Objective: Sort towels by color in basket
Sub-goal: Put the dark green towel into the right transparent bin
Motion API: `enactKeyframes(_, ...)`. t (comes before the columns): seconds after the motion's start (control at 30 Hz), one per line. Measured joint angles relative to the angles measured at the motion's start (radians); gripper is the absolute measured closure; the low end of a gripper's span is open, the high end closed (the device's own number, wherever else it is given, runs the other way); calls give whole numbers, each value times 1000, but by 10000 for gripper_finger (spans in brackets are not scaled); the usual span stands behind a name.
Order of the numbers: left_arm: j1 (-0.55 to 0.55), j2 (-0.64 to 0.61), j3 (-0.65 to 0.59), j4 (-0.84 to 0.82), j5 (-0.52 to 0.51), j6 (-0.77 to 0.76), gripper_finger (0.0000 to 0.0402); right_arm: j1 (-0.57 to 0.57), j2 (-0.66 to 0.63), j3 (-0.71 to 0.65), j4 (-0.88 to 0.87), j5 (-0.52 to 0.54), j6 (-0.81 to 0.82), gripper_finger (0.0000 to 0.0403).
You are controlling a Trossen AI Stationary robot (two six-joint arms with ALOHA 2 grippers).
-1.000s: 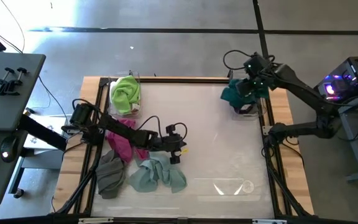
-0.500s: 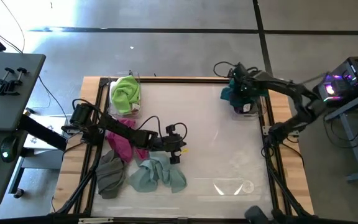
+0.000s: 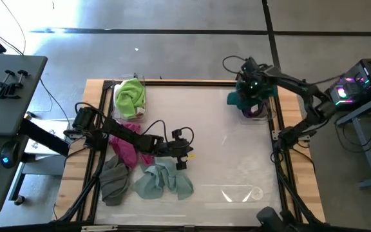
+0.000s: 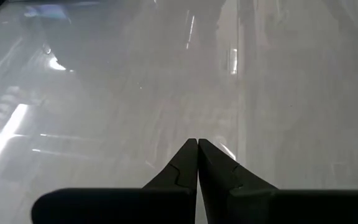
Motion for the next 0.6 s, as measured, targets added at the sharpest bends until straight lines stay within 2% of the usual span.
enactKeyframes(0.13,-1,0,0,-2,3,-23,401,5,-71,80,-111,7,-41,273)
enactKeyframes(0.27,-3,0,0,-2,10,-29,401,34,-165,106,-152,15,22,231)
enactKeyframes(0.37,-3,0,0,-1,10,-27,401,99,-252,83,-100,4,20,223)
enactKeyframes(0.43,-3,0,0,0,10,-24,401,161,-289,58,-77,-43,9,222)
enactKeyframes(0.53,-3,-1,0,1,11,-24,401,273,-308,17,-23,-151,-4,221)
enactKeyframes(0.6,-3,-1,0,4,11,-24,401,356,-296,-19,35,-164,-6,222)
